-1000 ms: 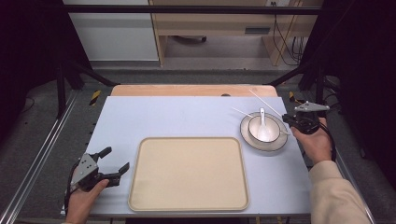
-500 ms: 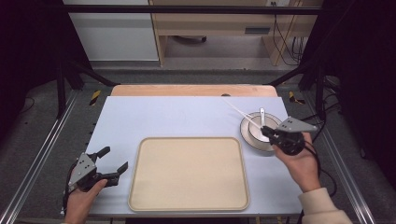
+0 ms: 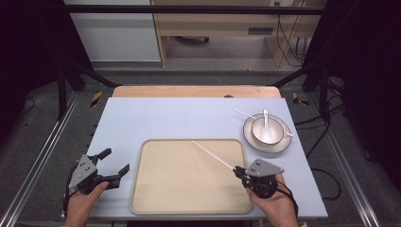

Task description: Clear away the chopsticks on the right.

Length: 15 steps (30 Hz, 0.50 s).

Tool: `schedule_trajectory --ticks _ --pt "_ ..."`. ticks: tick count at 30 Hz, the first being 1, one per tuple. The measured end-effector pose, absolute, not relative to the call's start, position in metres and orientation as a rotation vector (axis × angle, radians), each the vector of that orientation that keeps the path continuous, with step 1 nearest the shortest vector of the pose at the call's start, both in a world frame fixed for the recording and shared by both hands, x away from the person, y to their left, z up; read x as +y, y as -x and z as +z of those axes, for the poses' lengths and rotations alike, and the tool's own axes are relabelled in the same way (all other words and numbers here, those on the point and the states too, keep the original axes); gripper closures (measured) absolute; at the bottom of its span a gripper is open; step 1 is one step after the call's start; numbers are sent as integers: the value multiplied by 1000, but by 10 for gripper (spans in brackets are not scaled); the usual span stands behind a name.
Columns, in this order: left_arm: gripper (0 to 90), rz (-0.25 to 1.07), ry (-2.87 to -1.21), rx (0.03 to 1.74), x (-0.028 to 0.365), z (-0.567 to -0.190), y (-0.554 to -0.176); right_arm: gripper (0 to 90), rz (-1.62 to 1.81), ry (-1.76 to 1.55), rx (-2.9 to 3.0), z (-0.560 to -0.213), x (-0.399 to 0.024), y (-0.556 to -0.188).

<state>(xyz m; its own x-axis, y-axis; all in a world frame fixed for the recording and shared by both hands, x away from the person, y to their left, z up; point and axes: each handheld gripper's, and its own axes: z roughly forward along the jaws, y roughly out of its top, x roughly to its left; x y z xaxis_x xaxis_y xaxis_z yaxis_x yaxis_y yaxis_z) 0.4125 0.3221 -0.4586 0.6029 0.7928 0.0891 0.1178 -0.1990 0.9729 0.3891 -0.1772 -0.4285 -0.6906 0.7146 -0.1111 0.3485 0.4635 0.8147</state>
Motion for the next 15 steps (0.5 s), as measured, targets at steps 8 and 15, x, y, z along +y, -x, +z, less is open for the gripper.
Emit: schedule_trajectory --ticks 8,15 --pt "91 731 -1688 756 321 -458 -413 839 1067 -1049 2311 -456 -160 -370" --pt "91 733 -1690 750 321 -458 -413 837 1054 -1096 2336 -466 -136 -360"
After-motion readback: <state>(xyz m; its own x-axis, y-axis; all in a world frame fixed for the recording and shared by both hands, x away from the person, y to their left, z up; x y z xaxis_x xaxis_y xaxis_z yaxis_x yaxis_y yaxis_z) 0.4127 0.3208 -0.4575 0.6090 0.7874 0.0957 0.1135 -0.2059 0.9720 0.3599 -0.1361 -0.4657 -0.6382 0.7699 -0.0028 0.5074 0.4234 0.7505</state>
